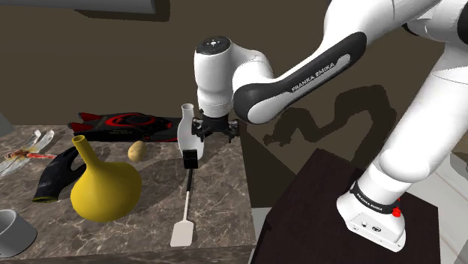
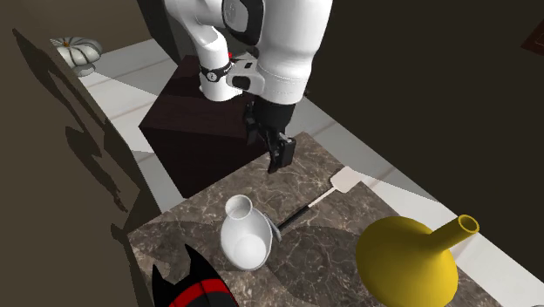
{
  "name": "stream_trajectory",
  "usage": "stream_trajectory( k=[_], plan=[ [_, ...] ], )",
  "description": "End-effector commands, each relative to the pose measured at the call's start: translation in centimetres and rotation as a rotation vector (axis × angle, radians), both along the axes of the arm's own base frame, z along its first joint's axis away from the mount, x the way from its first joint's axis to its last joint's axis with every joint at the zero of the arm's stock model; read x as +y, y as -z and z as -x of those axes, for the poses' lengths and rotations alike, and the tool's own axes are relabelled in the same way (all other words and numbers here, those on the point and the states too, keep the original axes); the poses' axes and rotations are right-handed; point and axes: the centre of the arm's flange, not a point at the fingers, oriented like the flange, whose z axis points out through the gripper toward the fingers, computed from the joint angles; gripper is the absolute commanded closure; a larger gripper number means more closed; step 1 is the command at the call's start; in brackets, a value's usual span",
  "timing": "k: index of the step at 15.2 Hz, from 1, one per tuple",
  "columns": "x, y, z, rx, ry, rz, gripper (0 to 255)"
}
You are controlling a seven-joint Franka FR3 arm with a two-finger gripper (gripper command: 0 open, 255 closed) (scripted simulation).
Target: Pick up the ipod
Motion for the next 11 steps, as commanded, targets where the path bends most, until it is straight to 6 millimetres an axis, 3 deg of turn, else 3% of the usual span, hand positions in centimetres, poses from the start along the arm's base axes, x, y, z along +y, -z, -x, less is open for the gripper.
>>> stream_trajectory(
  k=[1,8,11],
  plan=[
    [1.4,1.2,-2.0,-0.029,0.053,0.016,0],
    [5.3,5.5,-9.5,-0.103,0.211,0.064,0],
    [5.5,6.7,-9.9,-0.107,0.219,0.067,0]
  ],
)
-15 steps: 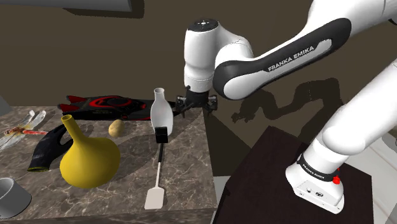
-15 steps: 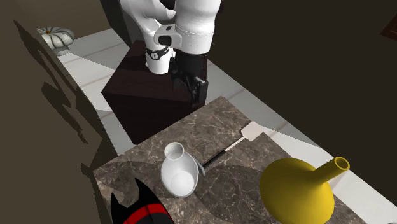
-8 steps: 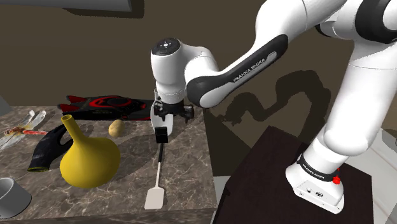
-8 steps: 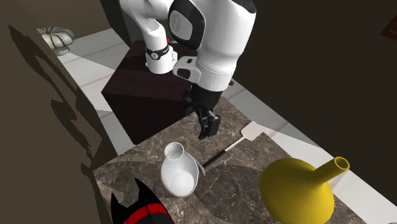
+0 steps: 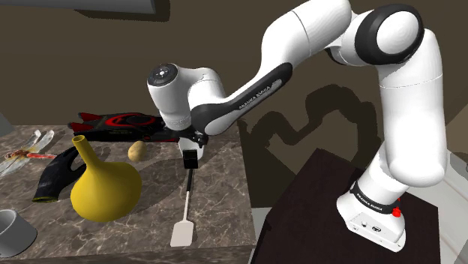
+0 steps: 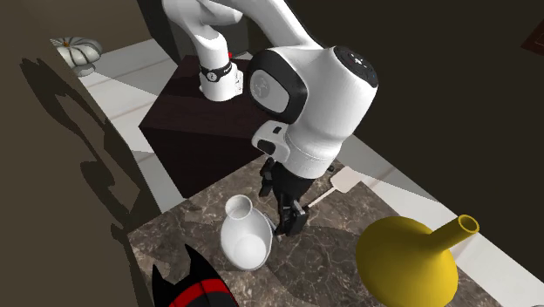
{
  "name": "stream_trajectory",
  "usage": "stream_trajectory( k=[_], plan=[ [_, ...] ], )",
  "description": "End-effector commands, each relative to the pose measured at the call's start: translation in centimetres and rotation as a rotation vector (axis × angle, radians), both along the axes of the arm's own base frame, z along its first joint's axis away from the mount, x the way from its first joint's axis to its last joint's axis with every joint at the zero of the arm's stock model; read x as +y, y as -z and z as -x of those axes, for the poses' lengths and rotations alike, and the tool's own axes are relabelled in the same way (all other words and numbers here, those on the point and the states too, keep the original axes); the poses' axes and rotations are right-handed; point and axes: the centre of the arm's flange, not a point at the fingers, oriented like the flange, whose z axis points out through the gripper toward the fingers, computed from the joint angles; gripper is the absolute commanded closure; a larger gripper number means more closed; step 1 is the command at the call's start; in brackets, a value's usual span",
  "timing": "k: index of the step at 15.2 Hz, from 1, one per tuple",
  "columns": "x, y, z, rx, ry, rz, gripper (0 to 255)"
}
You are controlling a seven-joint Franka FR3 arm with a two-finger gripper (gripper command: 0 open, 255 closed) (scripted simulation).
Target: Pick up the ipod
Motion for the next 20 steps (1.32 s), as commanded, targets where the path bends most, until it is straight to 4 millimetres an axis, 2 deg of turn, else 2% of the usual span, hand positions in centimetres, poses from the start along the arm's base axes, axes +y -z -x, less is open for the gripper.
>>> stream_trajectory(
  k=[1,5,7,8,17,20],
  plan=[
    [0.2,1.1,-0.2,-0.003,0.005,0.002,0],
    [0.2,3.5,-0.2,-0.003,0.005,0.002,0],
    [0.2,3.5,-0.2,-0.003,0.005,0.002,0],
    [0.2,3.5,-0.3,-0.003,0.005,0.002,255],
    [0.2,3.5,-0.2,-0.003,0.005,0.002,255],
    [0.2,1.9,-0.2,-0.003,0.005,0.002,255]
  ],
)
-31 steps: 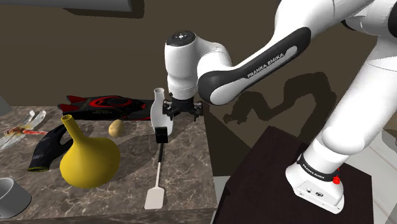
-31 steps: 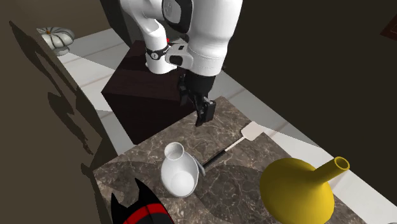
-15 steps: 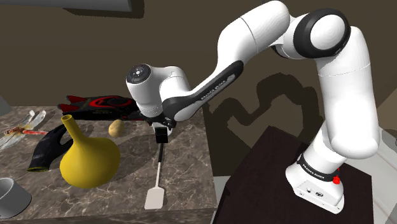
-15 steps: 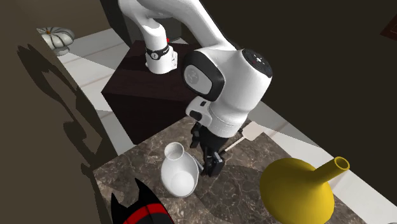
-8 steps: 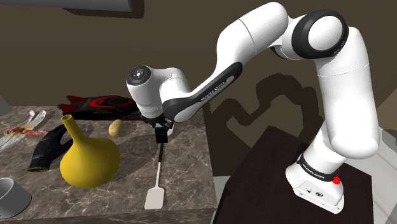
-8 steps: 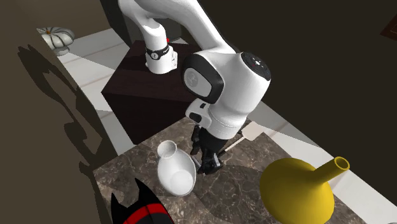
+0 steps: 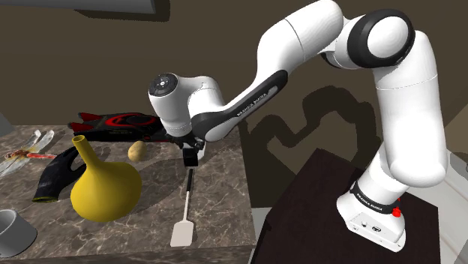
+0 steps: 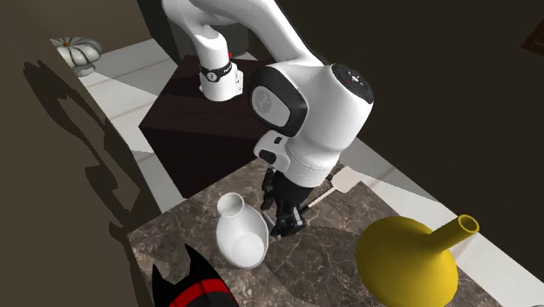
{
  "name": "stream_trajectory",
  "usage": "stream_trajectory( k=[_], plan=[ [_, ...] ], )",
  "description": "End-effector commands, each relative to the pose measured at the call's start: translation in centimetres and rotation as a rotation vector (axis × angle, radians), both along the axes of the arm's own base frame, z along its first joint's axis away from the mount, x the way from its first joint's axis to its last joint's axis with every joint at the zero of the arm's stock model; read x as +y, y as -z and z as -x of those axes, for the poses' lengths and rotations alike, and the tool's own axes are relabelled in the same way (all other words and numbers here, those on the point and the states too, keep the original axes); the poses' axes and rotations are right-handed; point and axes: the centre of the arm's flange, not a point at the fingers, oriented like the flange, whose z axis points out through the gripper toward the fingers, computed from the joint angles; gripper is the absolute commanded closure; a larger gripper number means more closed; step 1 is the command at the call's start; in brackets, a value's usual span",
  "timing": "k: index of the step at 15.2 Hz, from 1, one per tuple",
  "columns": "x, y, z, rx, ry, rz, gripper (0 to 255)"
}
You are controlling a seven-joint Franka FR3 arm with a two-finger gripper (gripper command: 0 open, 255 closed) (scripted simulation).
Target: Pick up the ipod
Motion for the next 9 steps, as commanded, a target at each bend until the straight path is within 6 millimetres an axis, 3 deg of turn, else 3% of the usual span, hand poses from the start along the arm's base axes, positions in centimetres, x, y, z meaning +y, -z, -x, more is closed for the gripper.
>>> stream_trajectory(
  k=[1,9],
  plan=[
    [0.0,-1.0,0.0,0.0,0.0,0.0,255],
    [0.0,-5.2,0.0,0.0,0.0,0.0,255]
  ],
)
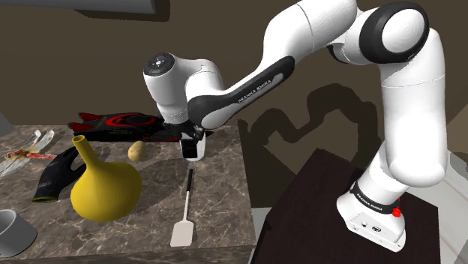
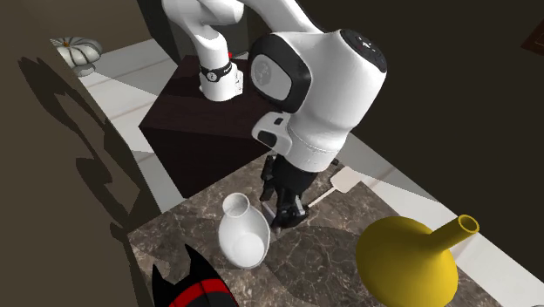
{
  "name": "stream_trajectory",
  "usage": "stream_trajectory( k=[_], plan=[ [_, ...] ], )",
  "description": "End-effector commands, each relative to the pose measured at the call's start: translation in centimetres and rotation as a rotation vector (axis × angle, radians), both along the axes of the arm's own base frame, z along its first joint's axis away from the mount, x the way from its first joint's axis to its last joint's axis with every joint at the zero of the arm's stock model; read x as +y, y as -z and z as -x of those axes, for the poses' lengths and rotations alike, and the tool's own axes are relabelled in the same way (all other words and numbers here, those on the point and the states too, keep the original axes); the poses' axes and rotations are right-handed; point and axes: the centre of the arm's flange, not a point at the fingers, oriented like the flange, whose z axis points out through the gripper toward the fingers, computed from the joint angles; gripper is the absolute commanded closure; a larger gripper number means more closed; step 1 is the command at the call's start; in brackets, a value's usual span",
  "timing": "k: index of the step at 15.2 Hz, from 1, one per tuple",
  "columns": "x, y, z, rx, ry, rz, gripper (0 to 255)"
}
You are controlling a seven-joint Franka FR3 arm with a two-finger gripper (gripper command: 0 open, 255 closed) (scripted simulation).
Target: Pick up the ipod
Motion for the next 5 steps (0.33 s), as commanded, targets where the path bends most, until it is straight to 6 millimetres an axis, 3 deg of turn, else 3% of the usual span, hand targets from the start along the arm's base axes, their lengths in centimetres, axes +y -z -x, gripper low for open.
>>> stream_trajectory(
  k=[1,5],
  plan=[
    [0.0,-1.1,0.0,0.0,0.0,0.0,255],
    [0.0,-2.2,0.0,0.0,0.0,0.0,255]
  ],
)
